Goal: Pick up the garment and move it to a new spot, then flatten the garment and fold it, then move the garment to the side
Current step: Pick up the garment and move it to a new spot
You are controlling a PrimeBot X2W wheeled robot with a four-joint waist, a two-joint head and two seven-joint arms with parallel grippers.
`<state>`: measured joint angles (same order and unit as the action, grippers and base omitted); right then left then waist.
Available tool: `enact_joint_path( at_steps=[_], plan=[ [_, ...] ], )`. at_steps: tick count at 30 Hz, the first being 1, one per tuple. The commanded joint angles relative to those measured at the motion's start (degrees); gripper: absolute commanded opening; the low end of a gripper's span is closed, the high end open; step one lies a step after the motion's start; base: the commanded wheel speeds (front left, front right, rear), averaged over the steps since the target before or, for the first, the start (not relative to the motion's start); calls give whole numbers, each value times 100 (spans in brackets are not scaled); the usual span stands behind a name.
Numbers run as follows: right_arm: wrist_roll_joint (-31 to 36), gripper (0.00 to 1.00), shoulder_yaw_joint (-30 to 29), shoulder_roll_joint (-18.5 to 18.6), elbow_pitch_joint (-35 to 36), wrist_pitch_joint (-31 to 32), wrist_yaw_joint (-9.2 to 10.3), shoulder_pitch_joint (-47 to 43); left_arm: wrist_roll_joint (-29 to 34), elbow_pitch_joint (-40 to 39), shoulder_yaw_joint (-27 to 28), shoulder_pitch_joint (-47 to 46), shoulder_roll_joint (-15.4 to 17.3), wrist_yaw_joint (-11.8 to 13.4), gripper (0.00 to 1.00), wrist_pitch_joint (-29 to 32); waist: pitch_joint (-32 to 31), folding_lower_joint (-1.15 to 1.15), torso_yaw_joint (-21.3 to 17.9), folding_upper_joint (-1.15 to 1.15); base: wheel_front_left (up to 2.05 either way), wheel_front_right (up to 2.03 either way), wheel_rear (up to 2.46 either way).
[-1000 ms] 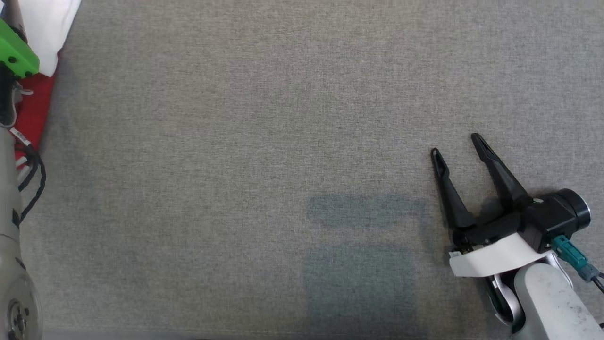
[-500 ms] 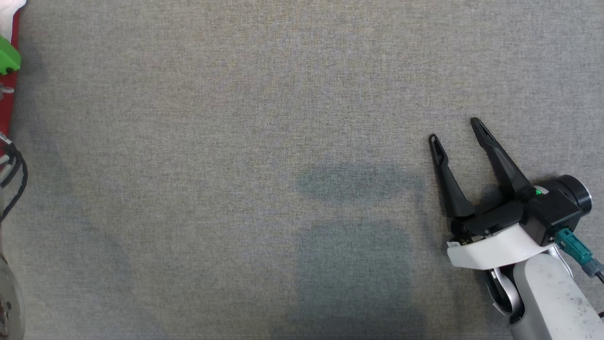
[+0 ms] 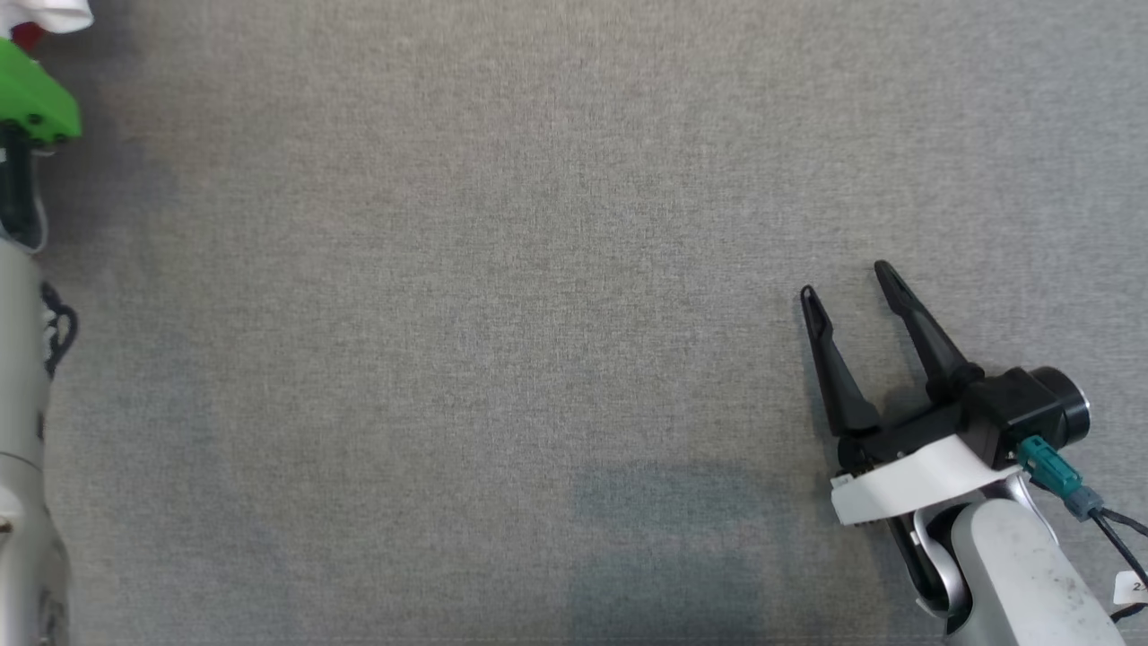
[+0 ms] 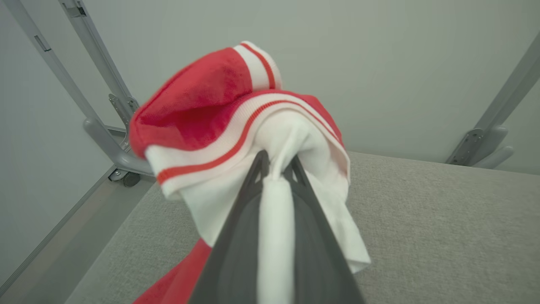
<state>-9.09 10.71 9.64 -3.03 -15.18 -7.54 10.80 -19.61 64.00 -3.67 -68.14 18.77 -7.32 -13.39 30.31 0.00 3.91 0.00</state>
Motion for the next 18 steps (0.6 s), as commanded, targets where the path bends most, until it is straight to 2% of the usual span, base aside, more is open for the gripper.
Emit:
enact_joint_path(
  at_steps=[1, 7, 11, 18],
  plan=[
    [-57, 100, 2, -45, -41, 2, 10, -116, -43, -211, -189, 154, -91, -22, 0, -80, -553, 0, -85, 0, 0, 0, 0],
    [-143, 100, -13, -164, -131, 1, 9, -316, -228, -894, -729, 413, -205, -17, 0, -144, -1118, 0, -197, 0, 0, 0, 0],
    [-198, 100, -13, -282, -179, 1, 10, -497, -604, -1432, -1080, 626, -305, -18, 0, -88, -1531, 0, -384, 0, 0, 0, 0],
    [-257, 100, -21, -462, -167, 1, 9, -687, -1425, -2442, -1323, 940, -293, -20, 0, 362, -1966, 0, -947, 0, 0, 0, 0]
  ],
)
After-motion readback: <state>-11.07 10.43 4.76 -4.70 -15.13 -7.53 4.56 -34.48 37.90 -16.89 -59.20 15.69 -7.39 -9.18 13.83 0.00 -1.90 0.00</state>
